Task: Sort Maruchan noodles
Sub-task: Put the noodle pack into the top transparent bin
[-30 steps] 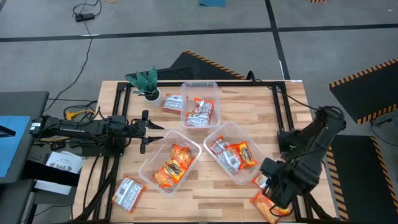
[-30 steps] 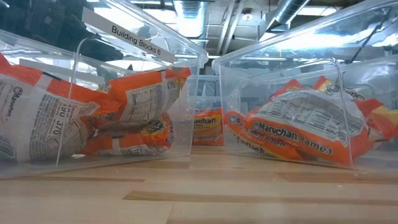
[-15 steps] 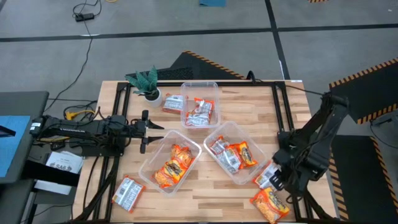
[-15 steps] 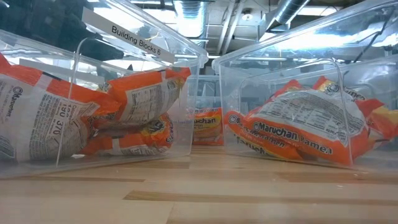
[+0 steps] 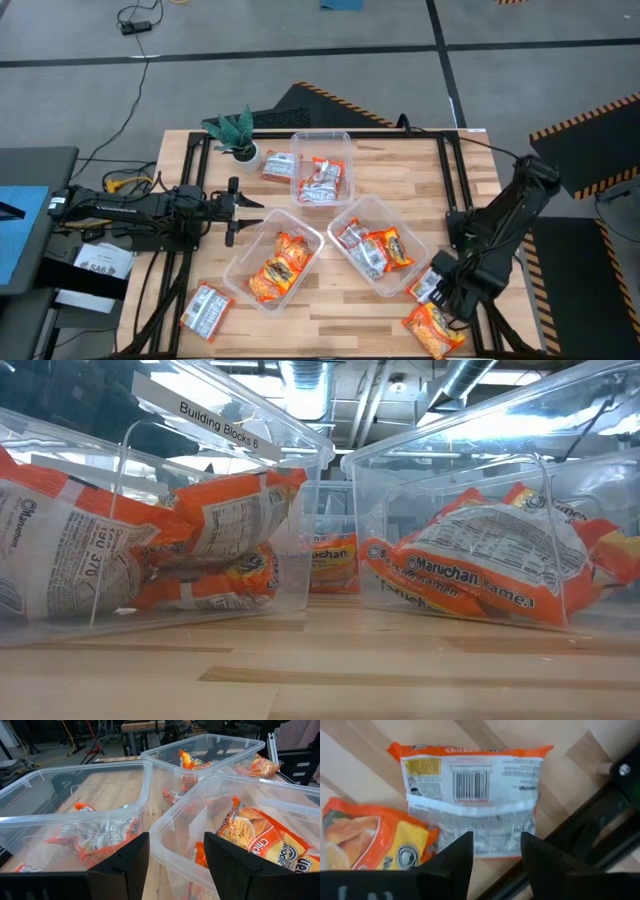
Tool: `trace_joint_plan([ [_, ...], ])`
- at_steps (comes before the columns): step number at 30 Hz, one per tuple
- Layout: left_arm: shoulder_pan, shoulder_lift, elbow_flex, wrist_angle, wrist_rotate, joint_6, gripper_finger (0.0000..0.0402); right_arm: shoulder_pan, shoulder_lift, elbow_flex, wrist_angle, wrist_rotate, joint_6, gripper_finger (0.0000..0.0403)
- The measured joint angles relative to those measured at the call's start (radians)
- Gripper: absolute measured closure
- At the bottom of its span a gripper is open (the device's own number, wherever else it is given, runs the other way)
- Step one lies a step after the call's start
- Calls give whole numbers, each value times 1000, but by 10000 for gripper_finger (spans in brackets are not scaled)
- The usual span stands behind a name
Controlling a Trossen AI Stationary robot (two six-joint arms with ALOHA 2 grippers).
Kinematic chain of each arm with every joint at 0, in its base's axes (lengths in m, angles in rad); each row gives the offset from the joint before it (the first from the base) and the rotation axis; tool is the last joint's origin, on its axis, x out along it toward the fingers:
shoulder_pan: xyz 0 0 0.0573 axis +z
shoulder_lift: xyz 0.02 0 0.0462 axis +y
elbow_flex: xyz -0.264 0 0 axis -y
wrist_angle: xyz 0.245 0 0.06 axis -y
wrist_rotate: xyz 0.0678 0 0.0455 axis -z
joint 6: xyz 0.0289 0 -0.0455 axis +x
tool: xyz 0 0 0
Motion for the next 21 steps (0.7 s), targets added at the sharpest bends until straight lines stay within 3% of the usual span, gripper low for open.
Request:
trace_joint_plan([
  [10, 0, 0, 0, 0, 0, 20, 226, 0, 78, -103, 231, 0, -80, 221],
  [17, 0, 0, 0, 1, -3, 42, 226, -1, 115, -132, 267, 0, -87, 224],
  [21, 0, 0, 0, 1, -19, 42, 226, 0, 116, -133, 282, -1, -108, 262],
])
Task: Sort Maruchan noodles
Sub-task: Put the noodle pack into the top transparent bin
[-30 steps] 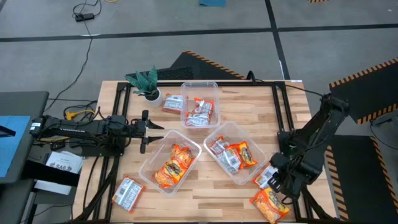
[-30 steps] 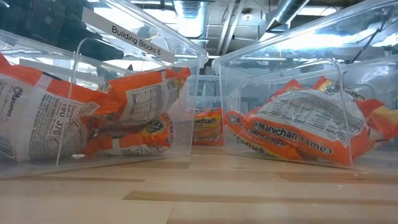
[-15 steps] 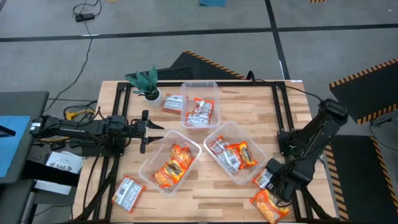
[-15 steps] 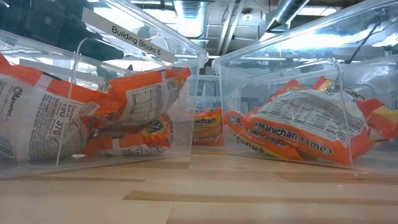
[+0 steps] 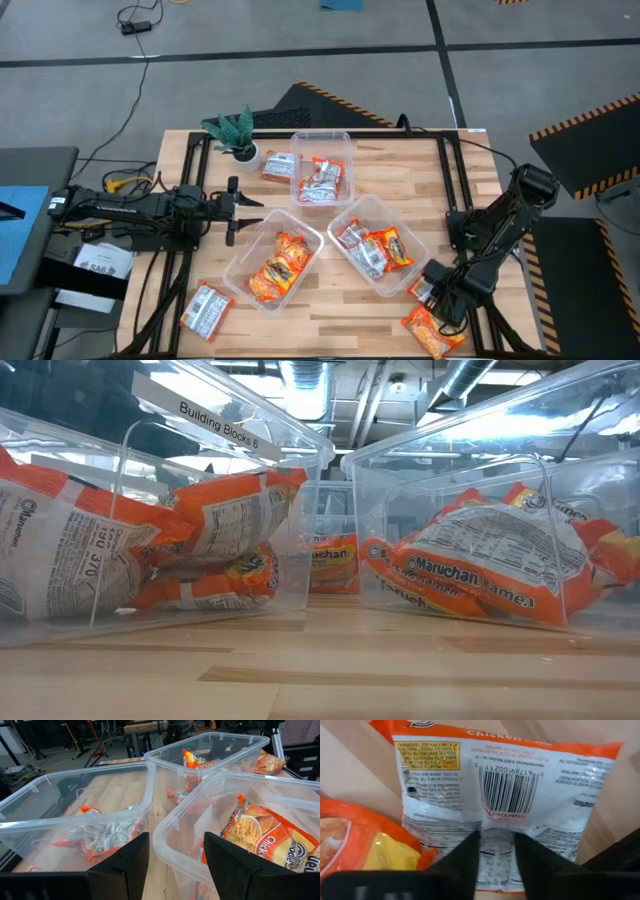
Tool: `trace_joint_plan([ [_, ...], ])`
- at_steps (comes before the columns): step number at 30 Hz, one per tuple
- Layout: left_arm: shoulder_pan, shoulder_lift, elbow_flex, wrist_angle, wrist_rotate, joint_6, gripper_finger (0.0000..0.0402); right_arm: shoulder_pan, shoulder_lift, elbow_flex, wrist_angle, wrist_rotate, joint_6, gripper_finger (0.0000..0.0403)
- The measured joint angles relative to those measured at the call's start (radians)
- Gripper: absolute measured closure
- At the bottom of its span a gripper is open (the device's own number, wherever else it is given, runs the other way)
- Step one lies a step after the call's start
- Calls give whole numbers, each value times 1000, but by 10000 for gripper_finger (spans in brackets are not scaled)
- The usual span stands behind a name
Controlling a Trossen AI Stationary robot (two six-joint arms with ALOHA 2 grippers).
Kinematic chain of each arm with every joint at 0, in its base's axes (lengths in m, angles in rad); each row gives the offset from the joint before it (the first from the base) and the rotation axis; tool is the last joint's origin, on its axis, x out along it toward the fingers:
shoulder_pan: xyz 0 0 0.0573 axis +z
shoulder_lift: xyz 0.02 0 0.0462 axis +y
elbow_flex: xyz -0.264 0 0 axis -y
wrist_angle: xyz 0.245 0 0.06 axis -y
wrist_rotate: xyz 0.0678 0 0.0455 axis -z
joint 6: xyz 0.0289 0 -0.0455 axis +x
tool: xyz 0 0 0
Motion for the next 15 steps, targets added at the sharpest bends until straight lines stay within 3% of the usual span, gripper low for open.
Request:
trace_joint_plan([
  [5, 0, 0, 0, 0, -7, 0, 226, 0, 2, -2, 6, -7, -34, 384],
  [15, 0, 0, 0, 4, -7, 0, 226, 0, -54, 40, -36, -57, -120, 398],
])
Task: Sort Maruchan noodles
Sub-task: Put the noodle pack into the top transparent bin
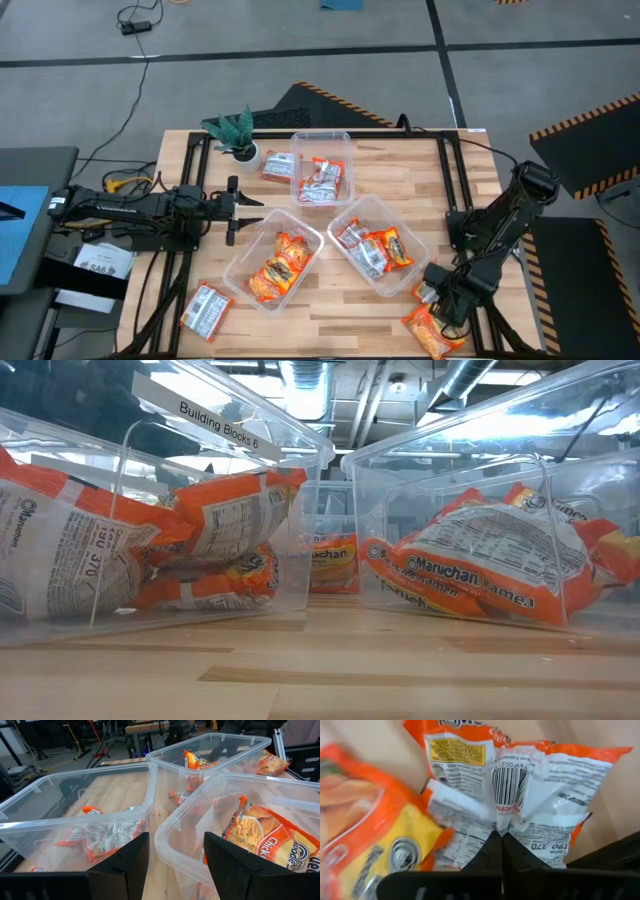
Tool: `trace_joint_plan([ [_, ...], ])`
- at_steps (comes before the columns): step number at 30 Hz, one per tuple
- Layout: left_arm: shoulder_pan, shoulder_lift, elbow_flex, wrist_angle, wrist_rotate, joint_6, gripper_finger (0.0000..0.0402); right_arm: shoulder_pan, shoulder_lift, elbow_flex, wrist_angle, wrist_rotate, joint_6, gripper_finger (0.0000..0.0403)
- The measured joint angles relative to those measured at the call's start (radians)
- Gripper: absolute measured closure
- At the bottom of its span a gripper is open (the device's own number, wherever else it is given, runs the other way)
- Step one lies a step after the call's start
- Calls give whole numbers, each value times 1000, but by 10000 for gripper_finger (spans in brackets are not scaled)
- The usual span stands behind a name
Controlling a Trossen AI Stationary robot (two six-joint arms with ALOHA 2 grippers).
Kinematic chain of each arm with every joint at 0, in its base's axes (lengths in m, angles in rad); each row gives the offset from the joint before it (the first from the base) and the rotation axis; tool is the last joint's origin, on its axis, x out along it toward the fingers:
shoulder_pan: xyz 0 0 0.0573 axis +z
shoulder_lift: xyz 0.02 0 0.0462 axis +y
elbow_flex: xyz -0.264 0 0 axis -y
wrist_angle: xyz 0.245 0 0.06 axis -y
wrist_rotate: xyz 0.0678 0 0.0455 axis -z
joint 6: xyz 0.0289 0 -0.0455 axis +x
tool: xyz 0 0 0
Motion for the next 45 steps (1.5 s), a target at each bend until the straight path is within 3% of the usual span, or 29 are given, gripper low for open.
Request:
trace_joint_plan([
  [9, 0, 0, 0, 3, 0, 0, 226, -2, -115, 71, -99, 5, -63, 398],
  [19, 0, 0, 0, 4, 0, 11, 226, -25, -238, 200, -45, 56, -86, 398],
  [32, 0, 0, 0, 5, 0, 11, 226, -123, -269, 380, -108, 192, -353, 402],
  [38, 0, 0, 0, 30, 0, 11, 226, -219, -269, 465, -105, 364, -621, 402],
  [41, 0, 0, 0, 50, 0, 12, 226, -317, -269, 481, -71, 442, -813, 401],
  [45, 0, 0, 0, 67, 0, 45, 226, -487, -264, 482, 27, 467, -1121, 401],
])
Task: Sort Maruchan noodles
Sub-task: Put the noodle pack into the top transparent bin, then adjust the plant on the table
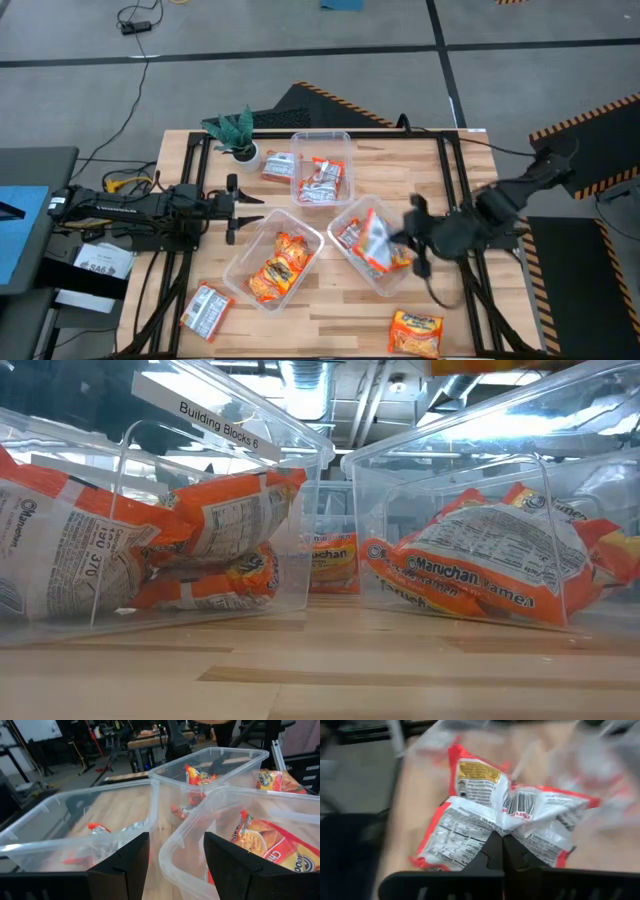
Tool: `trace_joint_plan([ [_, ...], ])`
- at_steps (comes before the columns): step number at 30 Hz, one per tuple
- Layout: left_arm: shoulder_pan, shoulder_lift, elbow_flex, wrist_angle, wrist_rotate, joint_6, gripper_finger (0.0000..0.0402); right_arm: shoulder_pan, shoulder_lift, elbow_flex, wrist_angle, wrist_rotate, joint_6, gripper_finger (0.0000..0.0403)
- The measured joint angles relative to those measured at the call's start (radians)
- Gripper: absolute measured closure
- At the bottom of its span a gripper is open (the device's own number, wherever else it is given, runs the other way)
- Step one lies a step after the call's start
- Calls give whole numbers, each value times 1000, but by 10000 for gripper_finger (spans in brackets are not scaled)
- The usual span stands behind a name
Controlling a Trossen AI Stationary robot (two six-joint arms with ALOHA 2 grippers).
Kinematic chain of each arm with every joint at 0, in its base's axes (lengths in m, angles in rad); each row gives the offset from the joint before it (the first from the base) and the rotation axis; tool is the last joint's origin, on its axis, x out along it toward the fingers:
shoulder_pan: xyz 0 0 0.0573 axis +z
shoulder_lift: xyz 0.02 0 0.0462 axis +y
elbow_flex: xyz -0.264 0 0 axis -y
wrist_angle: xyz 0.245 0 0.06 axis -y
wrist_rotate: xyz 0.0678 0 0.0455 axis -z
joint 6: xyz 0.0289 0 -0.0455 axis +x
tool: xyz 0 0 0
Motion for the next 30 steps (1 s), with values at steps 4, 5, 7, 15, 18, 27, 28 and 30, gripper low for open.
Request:
trace_joint_plan([
  [4, 0, 0, 0, 8, 0, 33, 226, -198, 48, 0, 121, 35, -270, 402],
  [5, 0, 0, 0, 12, 0, 40, 226, -249, 65, 0, 167, 39, -324, 402],
  [7, 0, 0, 0, 34, 0, 48, 226, -347, 109, 1, 286, 32, -434, 402],
  [15, 0, -14, 0, 90, 0, 44, 226, -633, 352, 1, 722, -44, -564, 396],
  [18, -2, -24, 0, 76, 0, 34, 226, -700, 432, -1, 783, -43, -557, 383],
  [27, -2, -62, 0, 61, 0, 18, 226, -753, 501, -1, 740, -47, -387, 299],
  [28, -2, -61, 0, 59, 0, 18, 226, -753, 498, -1, 743, -46, -381, 283],
  [30, -2, -61, 0, 60, 0, 15, 226, -751, 477, 0, 728, -46, -381, 248],
])
